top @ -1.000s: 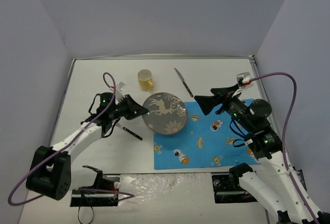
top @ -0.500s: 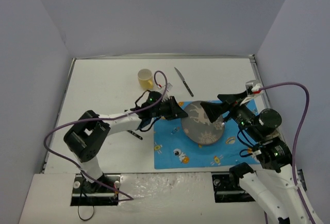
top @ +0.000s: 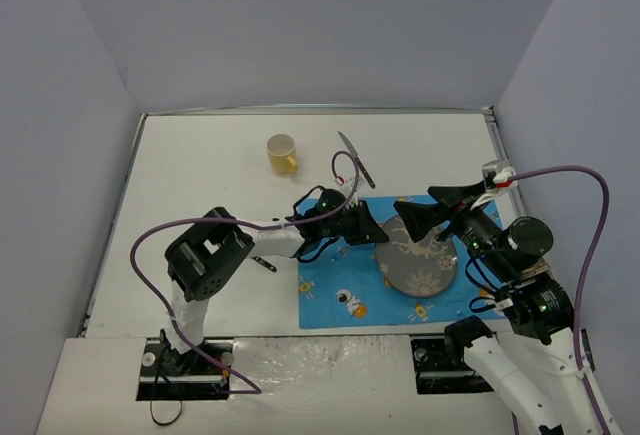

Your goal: Set the dinner table for one person

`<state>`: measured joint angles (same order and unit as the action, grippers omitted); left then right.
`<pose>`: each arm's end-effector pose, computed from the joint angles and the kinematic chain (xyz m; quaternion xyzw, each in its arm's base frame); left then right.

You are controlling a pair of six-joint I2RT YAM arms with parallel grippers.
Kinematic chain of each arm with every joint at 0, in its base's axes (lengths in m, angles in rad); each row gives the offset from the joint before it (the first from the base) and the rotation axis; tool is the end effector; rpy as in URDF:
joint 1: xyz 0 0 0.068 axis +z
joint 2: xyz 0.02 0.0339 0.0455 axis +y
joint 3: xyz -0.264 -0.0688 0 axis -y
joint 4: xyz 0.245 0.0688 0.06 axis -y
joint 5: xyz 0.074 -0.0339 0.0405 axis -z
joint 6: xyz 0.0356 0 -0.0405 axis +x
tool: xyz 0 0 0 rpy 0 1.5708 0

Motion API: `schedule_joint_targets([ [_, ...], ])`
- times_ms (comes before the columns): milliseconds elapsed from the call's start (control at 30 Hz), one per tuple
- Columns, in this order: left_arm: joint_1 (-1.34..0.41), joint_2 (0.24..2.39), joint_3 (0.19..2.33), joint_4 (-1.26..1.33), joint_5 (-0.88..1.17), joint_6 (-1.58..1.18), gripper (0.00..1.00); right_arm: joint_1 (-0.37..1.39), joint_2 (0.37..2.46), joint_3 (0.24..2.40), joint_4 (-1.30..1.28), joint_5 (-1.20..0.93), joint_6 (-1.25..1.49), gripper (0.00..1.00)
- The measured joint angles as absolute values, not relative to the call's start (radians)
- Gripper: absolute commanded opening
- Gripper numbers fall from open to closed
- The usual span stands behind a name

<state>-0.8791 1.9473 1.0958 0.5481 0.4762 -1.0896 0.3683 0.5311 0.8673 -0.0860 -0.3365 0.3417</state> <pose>0.2582 -0.3373 0.1827 0.0566 0.7934 -0.5845 0.1601 0.0966 0.0499 0.4113 -0.1403 0.6029 0.3670 0.6944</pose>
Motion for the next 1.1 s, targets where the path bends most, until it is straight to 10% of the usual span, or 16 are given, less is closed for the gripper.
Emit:
schedule_joint_targets([
  [600, -0.891, 2.102, 1.152, 0.617, 0.486, -1.11, 0.01, 0.368, 0.511, 0.844, -0.098, -0.326, 0.338, 1.0],
  [1100, -0.89, 2.121, 1.166, 0.58, 0.471, -1.07, 0.53, 0.368, 0.499, 0.819, -0.099, -0.318, 0.338, 1.0],
])
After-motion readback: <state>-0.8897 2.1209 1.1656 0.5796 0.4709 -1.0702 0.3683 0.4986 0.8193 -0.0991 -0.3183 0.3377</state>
